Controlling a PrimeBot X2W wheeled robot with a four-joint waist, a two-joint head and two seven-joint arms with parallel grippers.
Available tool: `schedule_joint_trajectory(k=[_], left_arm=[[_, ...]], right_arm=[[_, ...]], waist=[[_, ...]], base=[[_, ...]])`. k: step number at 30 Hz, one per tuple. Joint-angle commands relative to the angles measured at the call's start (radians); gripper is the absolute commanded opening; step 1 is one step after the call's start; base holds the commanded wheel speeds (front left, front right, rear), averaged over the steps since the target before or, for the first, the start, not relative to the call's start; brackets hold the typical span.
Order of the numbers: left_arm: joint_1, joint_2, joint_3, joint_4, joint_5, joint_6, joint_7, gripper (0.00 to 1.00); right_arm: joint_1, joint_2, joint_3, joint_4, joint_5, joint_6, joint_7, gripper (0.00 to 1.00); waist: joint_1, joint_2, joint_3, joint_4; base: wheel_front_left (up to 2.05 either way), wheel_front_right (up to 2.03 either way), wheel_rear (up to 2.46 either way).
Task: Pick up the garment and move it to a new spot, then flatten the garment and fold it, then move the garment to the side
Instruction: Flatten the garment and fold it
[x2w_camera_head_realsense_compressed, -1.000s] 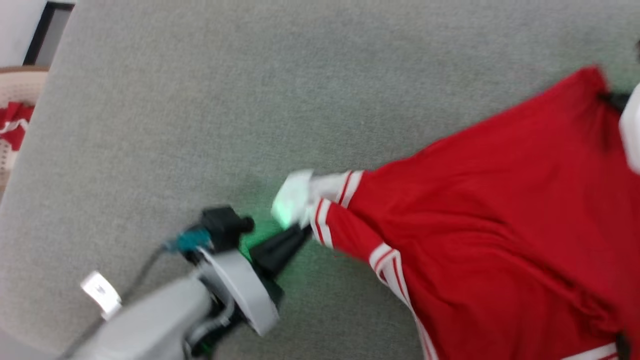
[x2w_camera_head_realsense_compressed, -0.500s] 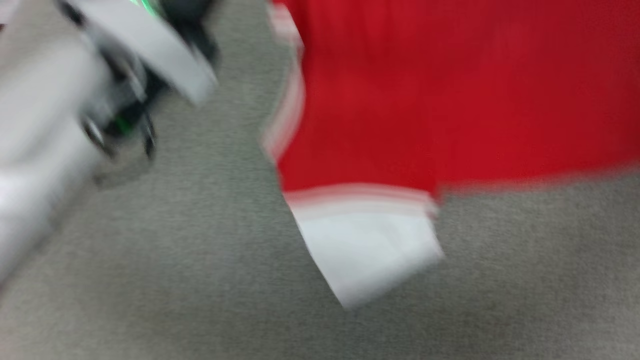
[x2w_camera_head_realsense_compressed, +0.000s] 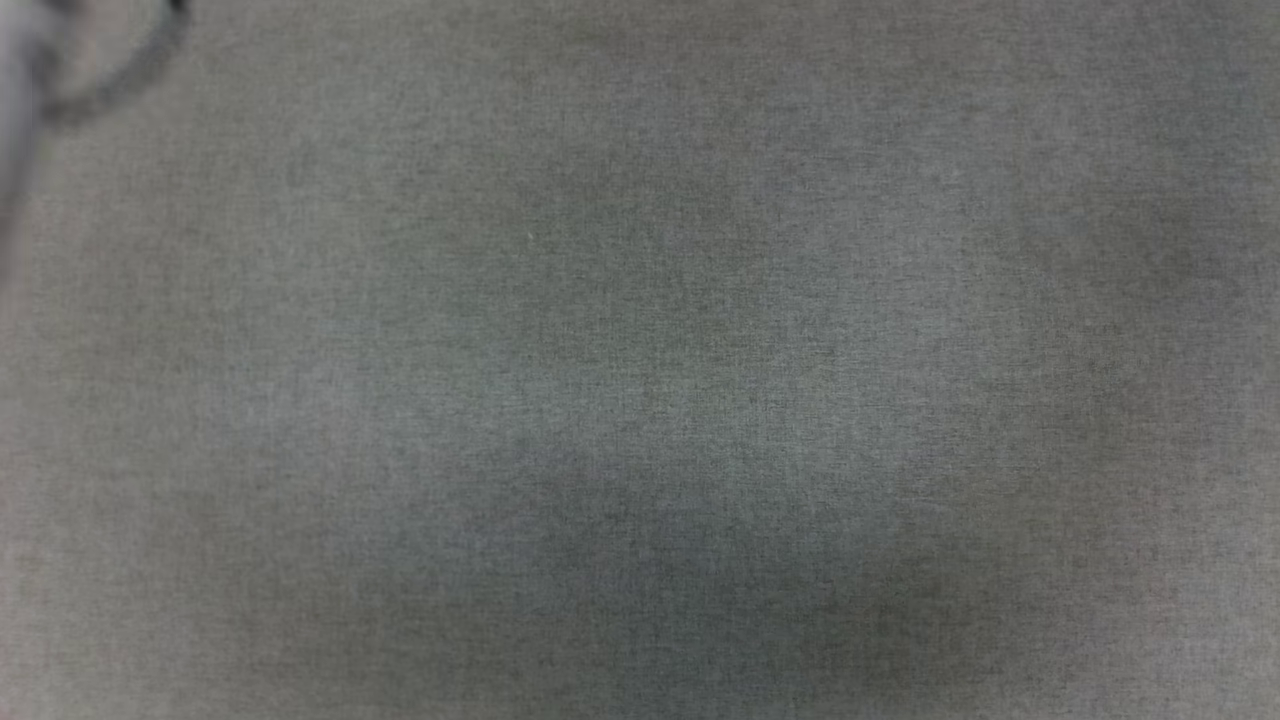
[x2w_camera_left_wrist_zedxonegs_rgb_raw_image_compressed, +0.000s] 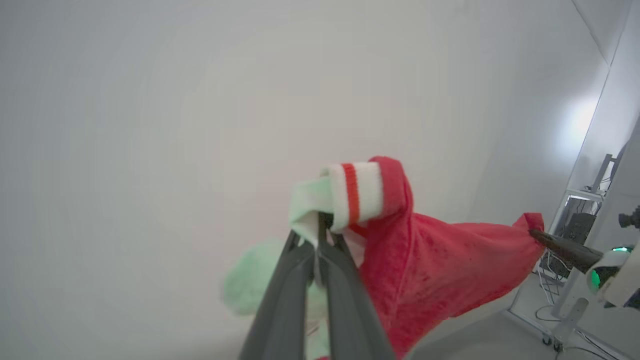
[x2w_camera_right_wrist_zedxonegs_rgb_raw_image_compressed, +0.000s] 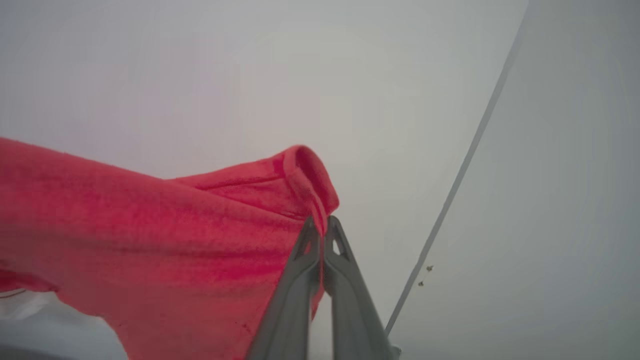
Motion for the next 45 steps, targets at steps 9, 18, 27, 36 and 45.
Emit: schedule_joint_trajectory(k=[9,18,27,36,45], left_arm=[[0.449,0.039,-0.007,-0.263,-0.068,0.002,-0.005,0.00],[0.893,0.095,-0.012,-0.489,0.022,0.002,-0.004,0.00],[1.140,0.140,-0.008,-0.576,0.156,0.002,-0.004,0.00],[1.327,0.200,0.036,-0.680,0.212,0.002,-0.004,0.00],[1.323,0.197,0.069,-0.742,0.235,0.002,-0.004,0.00]], right_arm=[[0.370,-0.046,0.118,-0.179,0.162,-0.003,0.031,0.00],[0.837,-0.328,0.239,-0.634,0.413,-0.003,0.137,0.00],[1.190,-0.535,0.190,-0.964,0.522,-0.003,0.178,0.00],[1.511,-0.610,0.033,-1.138,0.509,-0.003,0.179,0.00],[1.671,-0.549,-0.222,-1.231,0.455,-0.003,0.231,0.00]], waist=[[0.0000,0.0000,0.001,0.015],[0.0000,0.0000,-0.064,0.031],[0.0000,0.0000,-0.131,0.044],[0.0000,0.0000,-0.159,0.041],[0.0000,0.0000,-0.159,0.050]], base=[[0.00,0.00,0.00],[0.00,0.00,0.00],[0.00,0.00,0.00],[0.00,0.00,0.00],[0.00,0.00,0.00]])
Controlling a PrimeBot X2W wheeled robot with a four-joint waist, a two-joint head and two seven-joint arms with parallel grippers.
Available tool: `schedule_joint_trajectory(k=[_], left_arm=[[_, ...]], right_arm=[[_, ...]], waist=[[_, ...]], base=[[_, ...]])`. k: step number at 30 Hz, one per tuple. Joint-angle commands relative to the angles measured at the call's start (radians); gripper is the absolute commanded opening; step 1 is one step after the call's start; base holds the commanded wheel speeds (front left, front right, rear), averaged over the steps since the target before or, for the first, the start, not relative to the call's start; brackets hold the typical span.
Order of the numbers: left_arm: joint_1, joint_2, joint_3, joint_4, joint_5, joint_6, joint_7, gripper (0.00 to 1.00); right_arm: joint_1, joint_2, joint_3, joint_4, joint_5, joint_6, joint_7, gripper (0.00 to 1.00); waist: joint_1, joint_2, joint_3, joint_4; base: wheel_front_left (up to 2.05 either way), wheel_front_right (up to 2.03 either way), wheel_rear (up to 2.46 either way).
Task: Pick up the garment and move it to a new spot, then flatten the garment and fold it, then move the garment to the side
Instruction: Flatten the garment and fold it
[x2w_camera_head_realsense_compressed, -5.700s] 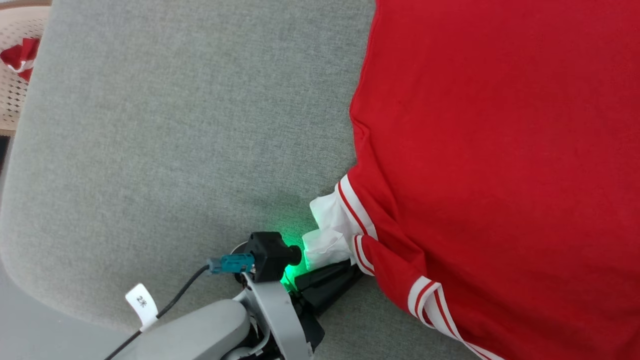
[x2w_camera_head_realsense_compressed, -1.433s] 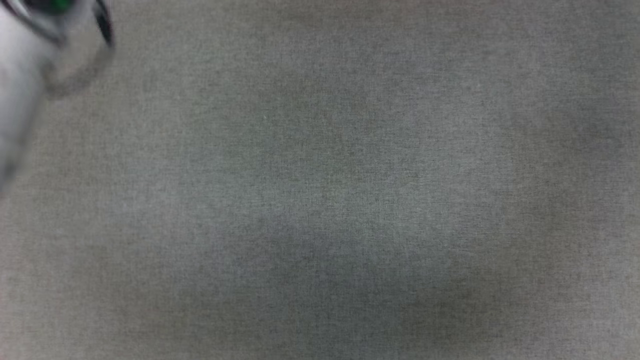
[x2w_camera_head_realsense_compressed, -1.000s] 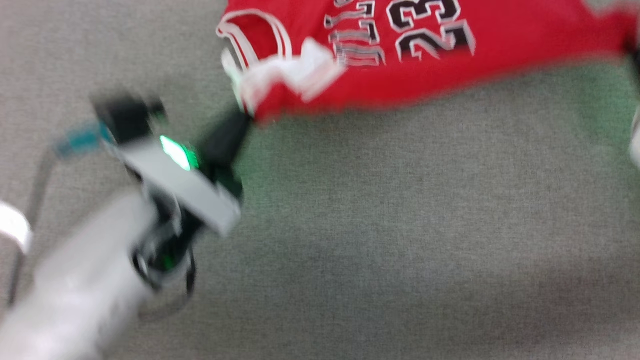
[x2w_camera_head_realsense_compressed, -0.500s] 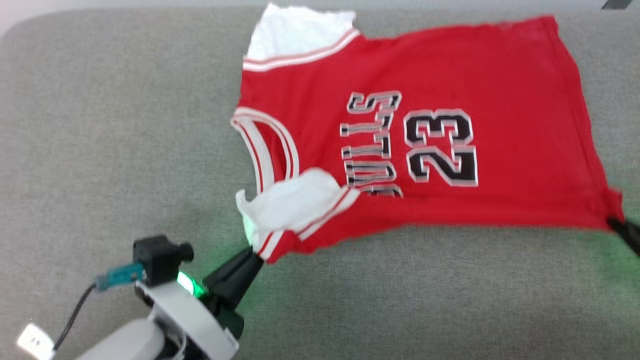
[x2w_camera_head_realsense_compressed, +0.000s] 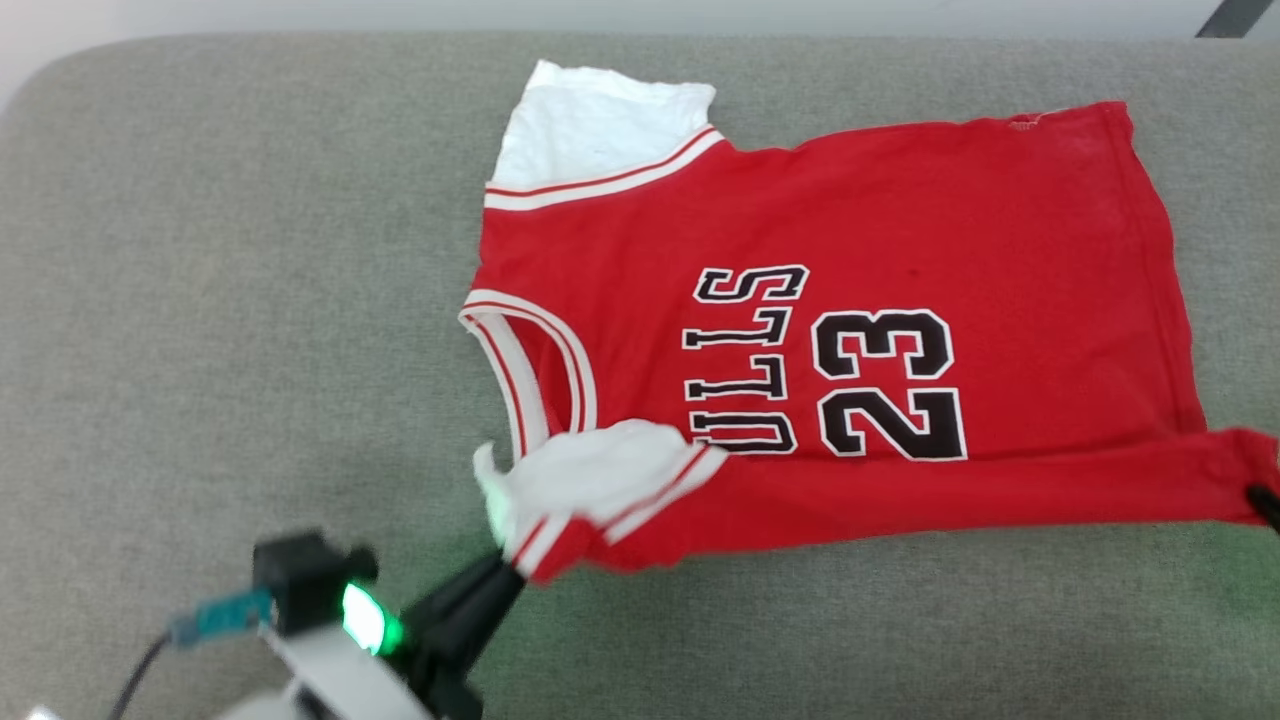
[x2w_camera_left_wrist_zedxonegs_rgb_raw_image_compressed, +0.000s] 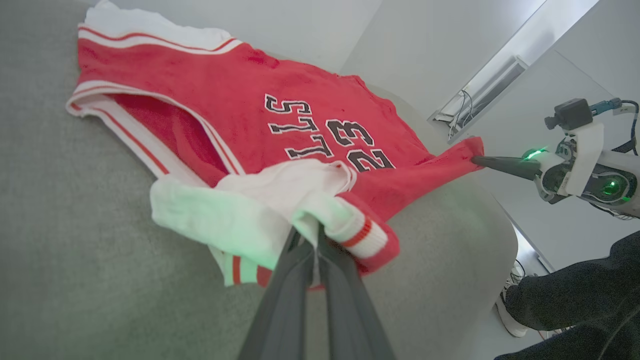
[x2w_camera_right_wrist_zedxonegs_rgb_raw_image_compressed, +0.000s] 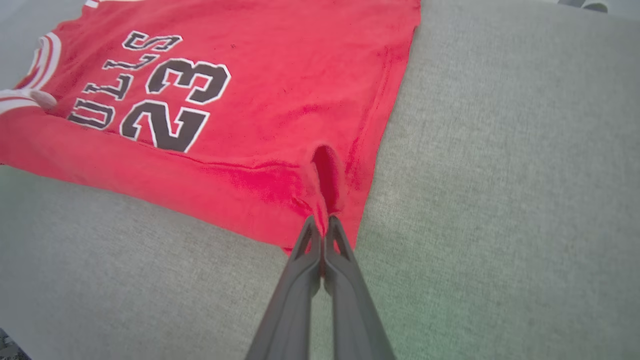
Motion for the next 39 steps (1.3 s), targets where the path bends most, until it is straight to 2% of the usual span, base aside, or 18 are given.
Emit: schedule_joint_trajectory(k=[1,5,10,17,27,32,33,34,35,36,37,38,39], left_arm=[[-0.071,-0.012,-0.008,0.008,-0.004,0.001,0.000,0.00],[-0.197,-0.047,-0.013,0.054,-0.038,0.001,0.000,0.00],[-0.301,-0.094,0.002,0.128,-0.056,0.001,0.000,0.00],[-0.393,-0.140,0.002,0.285,-0.036,0.001,0.000,0.00],[-0.409,-0.194,0.049,0.429,0.009,0.001,0.000,0.00],[-0.408,-0.196,0.009,0.480,0.025,0.001,0.000,0.00],[-0.410,-0.193,-0.006,0.487,0.032,0.001,0.000,0.05],[-0.416,-0.191,-0.010,0.496,0.040,0.001,0.000,0.36],[-0.417,-0.191,-0.012,0.501,0.043,0.001,0.000,0.65],[-0.417,-0.190,-0.011,0.503,0.047,0.001,0.000,1.00],[-0.418,-0.186,-0.007,0.505,0.051,0.001,0.000,1.00],[-0.419,-0.179,-0.003,0.506,0.055,0.001,0.000,1.00],[-0.420,-0.174,-0.002,0.507,0.061,0.001,0.000,1.00]], right_arm=[[0.006,0.023,-0.051,-0.023,-0.022,-0.002,0.030,0.00],[-0.050,0.073,-0.115,-0.044,-0.054,-0.002,0.103,0.00],[-0.128,0.135,-0.137,-0.013,-0.090,-0.002,0.162,0.00],[-0.266,0.241,-0.132,0.101,-0.140,-0.002,0.196,0.00],[-0.397,0.328,-0.068,0.276,-0.191,-0.002,0.129,0.00],[-0.427,0.355,-0.034,0.333,-0.193,-0.002,0.091,0.00],[-0.433,0.359,-0.022,0.343,-0.196,-0.002,0.086,0.00],[-0.437,0.363,-0.015,0.354,-0.200,-0.002,0.077,0.00],[-0.441,0.368,-0.005,0.363,-0.202,-0.002,0.067,0.11],[-0.443,0.371,0.003,0.372,-0.206,-0.002,0.057,0.38],[-0.443,0.374,0.007,0.382,-0.210,-0.002,0.044,0.57],[-0.442,0.376,0.009,0.392,-0.214,-0.002,0.034,0.93],[-0.441,0.378,0.008,0.403,-0.216,-0.002,0.023,1.00]], waist=[[0.0000,0.0000,-0.001,0.010],[0.0000,0.0000,0.009,0.009],[0.0000,0.0000,0.032,0.008],[0.0000,0.0000,0.082,-0.006],[0.0000,0.0000,0.133,-0.013],[0.0000,0.0000,0.133,-0.024],[0.0000,0.0000,0.128,-0.026],[0.0000,0.0000,0.122,-0.026],[0.0000,0.0000,0.115,-0.026],[0.0000,0.0000,0.106,-0.025],[0.0000,0.0000,0.096,-0.024],[0.0000,0.0000,0.086,-0.023],[0.0000,0.0000,0.073,-0.022]], base=[[0.00,0.00,0.00],[0.00,0.00,0.00],[0.00,0.00,0.00],[0.00,0.00,0.00],[0.00,0.00,0.00],[0.00,0.00,0.00],[0.00,0.00,0.00],[0.00,0.00,0.00],[0.00,0.00,0.00],[0.00,0.00,0.00],[0.00,0.00,0.00],[0.00,0.00,0.00],[0.00,0.00,0.00]])
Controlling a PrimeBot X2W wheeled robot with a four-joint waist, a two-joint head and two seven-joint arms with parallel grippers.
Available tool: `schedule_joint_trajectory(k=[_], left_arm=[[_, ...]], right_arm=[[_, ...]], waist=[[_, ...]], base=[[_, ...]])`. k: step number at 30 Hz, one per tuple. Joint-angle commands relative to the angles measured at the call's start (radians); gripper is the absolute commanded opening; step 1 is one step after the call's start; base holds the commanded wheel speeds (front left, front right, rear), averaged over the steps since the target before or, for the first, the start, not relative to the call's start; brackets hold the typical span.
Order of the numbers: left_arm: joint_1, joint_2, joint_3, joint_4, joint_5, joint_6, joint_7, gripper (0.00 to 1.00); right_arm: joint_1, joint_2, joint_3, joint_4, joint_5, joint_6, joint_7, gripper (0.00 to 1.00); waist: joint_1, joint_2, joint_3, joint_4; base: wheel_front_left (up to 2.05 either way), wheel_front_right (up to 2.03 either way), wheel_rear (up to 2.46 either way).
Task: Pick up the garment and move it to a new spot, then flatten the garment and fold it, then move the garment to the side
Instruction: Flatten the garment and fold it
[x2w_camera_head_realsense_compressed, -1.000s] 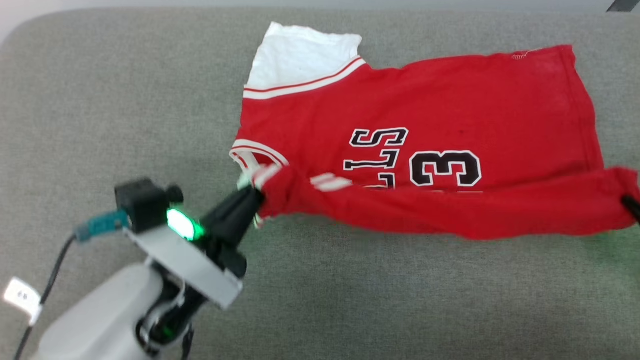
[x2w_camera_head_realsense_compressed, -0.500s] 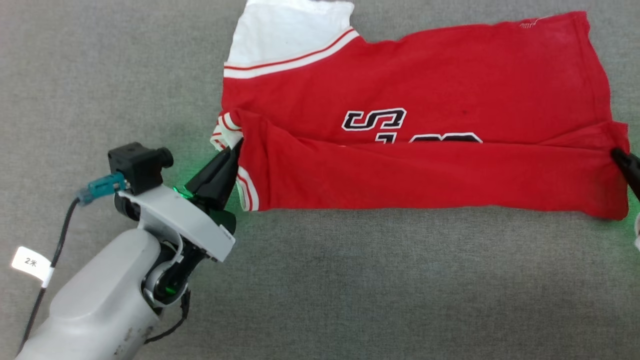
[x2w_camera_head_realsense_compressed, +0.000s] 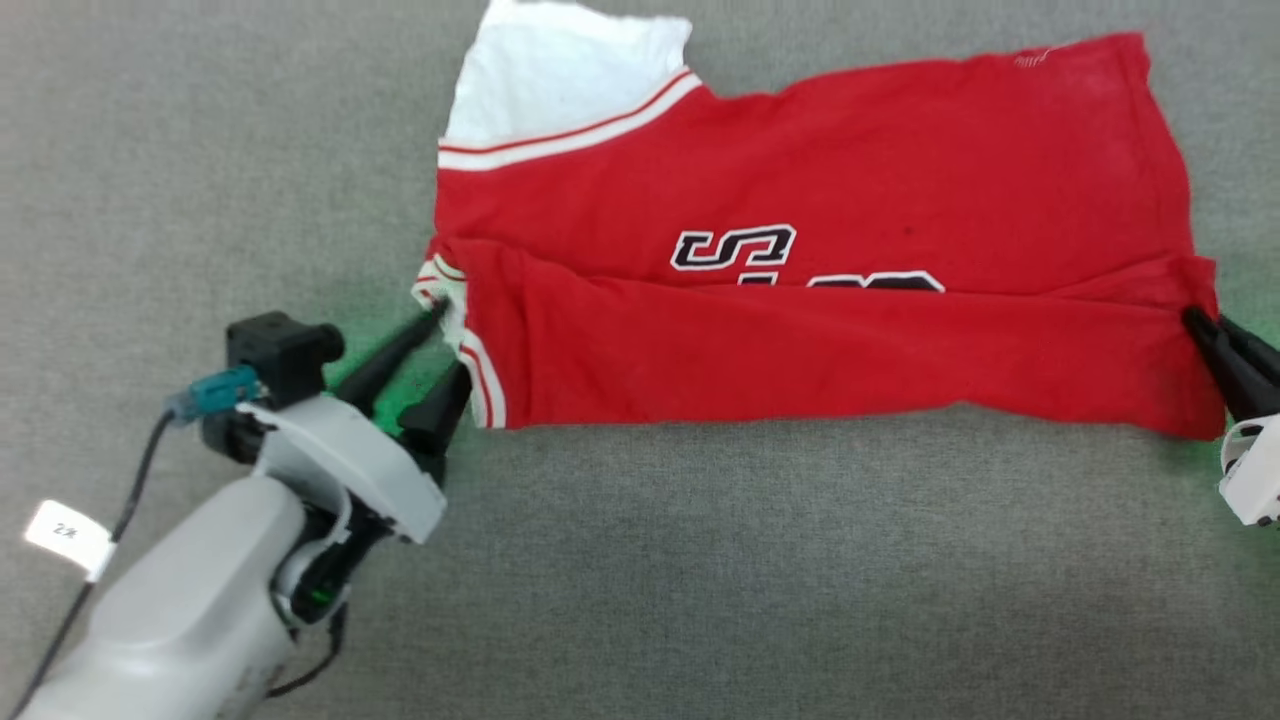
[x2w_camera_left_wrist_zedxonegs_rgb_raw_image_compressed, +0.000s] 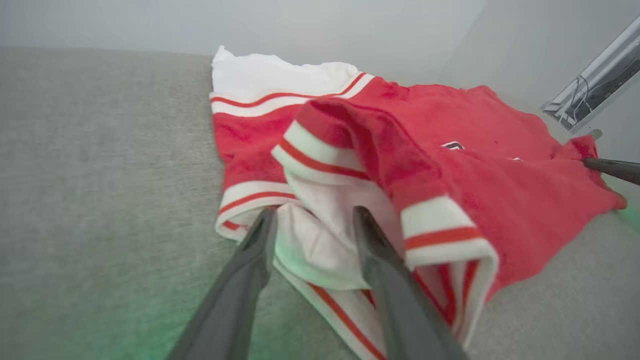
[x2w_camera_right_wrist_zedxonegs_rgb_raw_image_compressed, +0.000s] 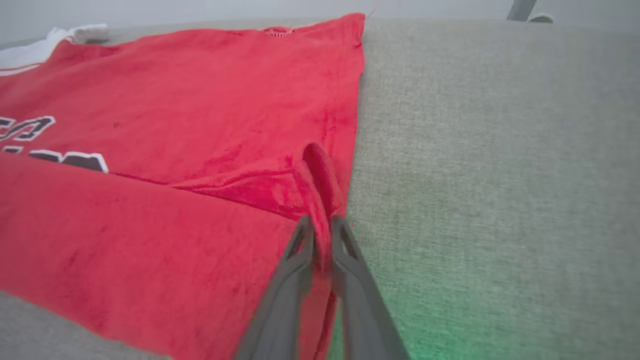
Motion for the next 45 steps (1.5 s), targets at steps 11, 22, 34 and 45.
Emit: schedule_joint_trajectory(k=[11,22,34,45], left_arm=[[-0.020,0.153,-0.050,-0.004,-0.002,0.010,0.112,1.00],[-0.003,0.230,-0.110,-0.291,-0.221,0.140,0.621,1.00],[-0.113,0.144,-0.109,-0.108,-0.293,0.149,0.768,1.00],[-0.128,0.052,-0.161,0.082,-0.329,0.061,0.869,0.00]], right_arm=[[0.057,0.069,-0.052,0.074,-0.004,-0.002,-0.108,1.00],[0.111,0.091,-0.080,0.002,-0.029,-0.002,-0.085,1.00],[0.079,0.104,-0.103,-0.113,-0.060,-0.002,-0.041,1.00],[0.083,0.069,-0.115,-0.176,-0.091,-0.002,0.017,1.00]], waist=[[0.0000,0.0000,-0.175,0.006],[0.0000,0.0000,-0.204,-0.017],[0.0000,0.0000,-0.088,-0.093],[0.0000,0.0000,-0.035,-0.111]], base=[[0.00,0.00,0.00],[0.00,0.00,0.00],[0.00,0.00,0.00],[0.00,0.00,0.00]])
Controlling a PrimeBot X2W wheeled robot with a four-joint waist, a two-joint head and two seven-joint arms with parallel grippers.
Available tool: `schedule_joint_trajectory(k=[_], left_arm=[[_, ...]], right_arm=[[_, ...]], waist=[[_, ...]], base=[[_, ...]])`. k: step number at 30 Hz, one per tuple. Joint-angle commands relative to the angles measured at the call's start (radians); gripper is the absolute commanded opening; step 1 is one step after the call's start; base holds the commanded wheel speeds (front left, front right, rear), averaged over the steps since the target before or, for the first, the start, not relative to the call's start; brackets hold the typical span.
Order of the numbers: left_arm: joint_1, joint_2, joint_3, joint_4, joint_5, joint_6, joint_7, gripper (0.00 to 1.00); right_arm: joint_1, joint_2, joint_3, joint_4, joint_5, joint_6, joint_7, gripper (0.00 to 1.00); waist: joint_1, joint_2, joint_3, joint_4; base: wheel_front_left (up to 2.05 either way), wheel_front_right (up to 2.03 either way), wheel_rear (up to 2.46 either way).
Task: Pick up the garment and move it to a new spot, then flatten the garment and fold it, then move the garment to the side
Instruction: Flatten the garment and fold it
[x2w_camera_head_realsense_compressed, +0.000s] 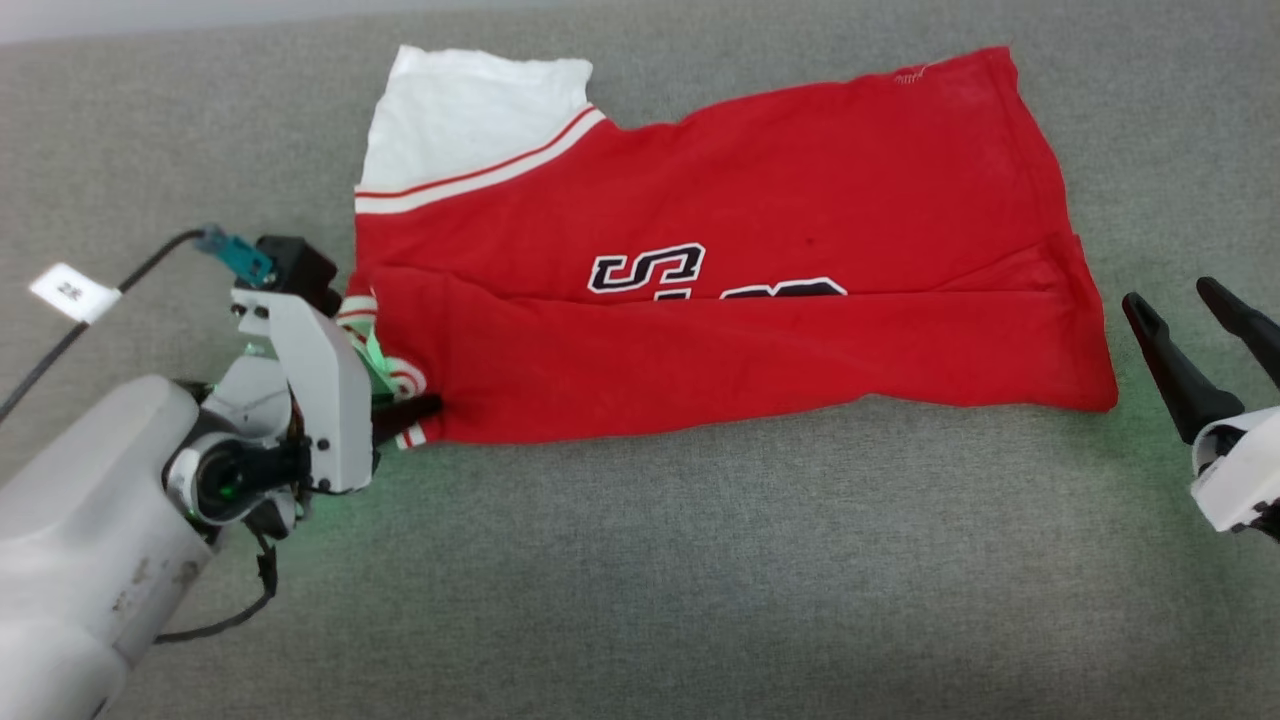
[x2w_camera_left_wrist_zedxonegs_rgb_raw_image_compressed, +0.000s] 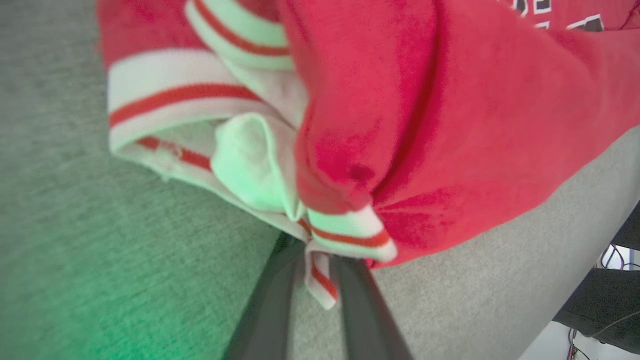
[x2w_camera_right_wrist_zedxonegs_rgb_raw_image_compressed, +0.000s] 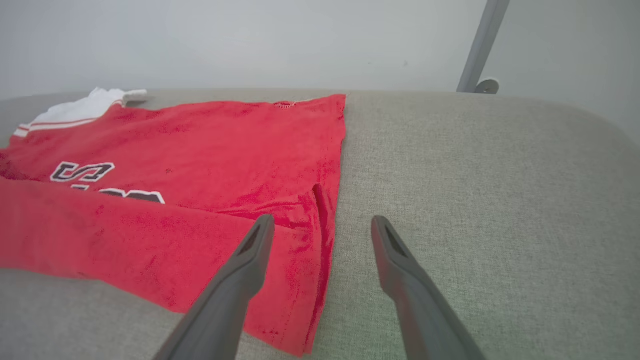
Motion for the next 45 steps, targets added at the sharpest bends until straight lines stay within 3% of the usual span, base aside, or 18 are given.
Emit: schedule_joint_trajectory(k=[1,5,6,13,18,19,20,21,22,27,36,45], left_arm=[[0.045,-0.053,-0.044,0.020,-0.002,-0.011,0.020,0.00],[0.024,-0.059,-0.042,0.021,0.010,-0.022,0.005,0.00],[0.010,-0.066,-0.044,0.021,0.021,-0.028,-0.001,0.00],[-0.032,-0.085,-0.051,0.022,0.056,-0.043,-0.028,0.00],[-0.039,-0.105,-0.063,0.029,0.066,-0.049,-0.042,0.00],[-0.037,-0.108,-0.067,0.029,0.068,-0.052,-0.048,0.00],[-0.037,-0.108,-0.067,0.029,0.068,-0.052,-0.048,0.00],[-0.034,-0.111,-0.070,0.028,0.073,-0.054,-0.055,0.00],[-0.029,-0.113,-0.071,0.028,0.074,-0.056,-0.062,0.00],[0.012,-0.088,-0.078,0.006,0.069,-0.063,-0.104,0.00],[0.128,0.021,-0.078,-0.124,0.042,-0.065,-0.175,0.00],[0.240,0.114,-0.064,-0.305,0.025,-0.009,-0.229,0.00]], right_arm=[[-0.002,-0.020,0.008,-0.017,-0.009,-0.002,0.034,1.00],[-0.028,-0.071,0.051,-0.033,-0.024,-0.002,0.145,1.00],[-0.046,-0.097,0.085,-0.035,-0.023,-0.002,0.246,1.00],[-0.153,-0.149,0.201,-0.028,0.029,-0.002,0.598,1.00],[-0.187,-0.132,0.257,0.017,0.031,-0.002,0.686,1.00],[-0.189,-0.132,0.266,0.024,0.026,-0.002,0.686,0.46],[-0.189,-0.132,0.266,0.024,0.026,-0.002,0.686,0.46],[-0.187,-0.131,0.276,0.029,0.030,-0.002,0.683,0.12],[-0.181,-0.130,0.280,0.031,0.038,-0.002,0.674,0.00],[-0.129,-0.152,0.265,0.025,0.058,-0.002,0.617,0.00],[0.024,-0.196,0.212,-0.073,0.090,-0.002,0.574,0.00],[0.194,-0.202,0.121,-0.193,0.084,-0.002,0.600,0.00]], waist=[[0.0000,0.0000,0.016,-0.001],[0.0000,0.0000,0.031,0.007],[0.0000,0.0000,0.039,0.017],[0.0000,0.0000,0.071,0.046],[0.0000,0.0000,0.076,0.064],[0.0000,0.0000,0.073,0.068],[0.0000,0.0000,0.073,0.068],[0.0000,0.0000,0.068,0.071],[0.0000,0.0000,0.062,0.074],[0.0000,0.0000,0.007,0.081],[0.0000,0.0000,-0.089,0.082],[0.0000,0.0000,-0.101,0.085]], base=[[0.00,0.00,0.00],[0.00,0.00,0.00],[0.00,0.00,0.00],[0.00,0.00,0.00],[0.00,0.00,0.00],[0.00,0.00,0.00],[0.00,0.00,0.00],[0.00,0.00,0.00],[0.00,0.00,0.00],[0.00,0.00,0.00],[0.00,0.00,0.00],[0.00,0.00,0.00]])
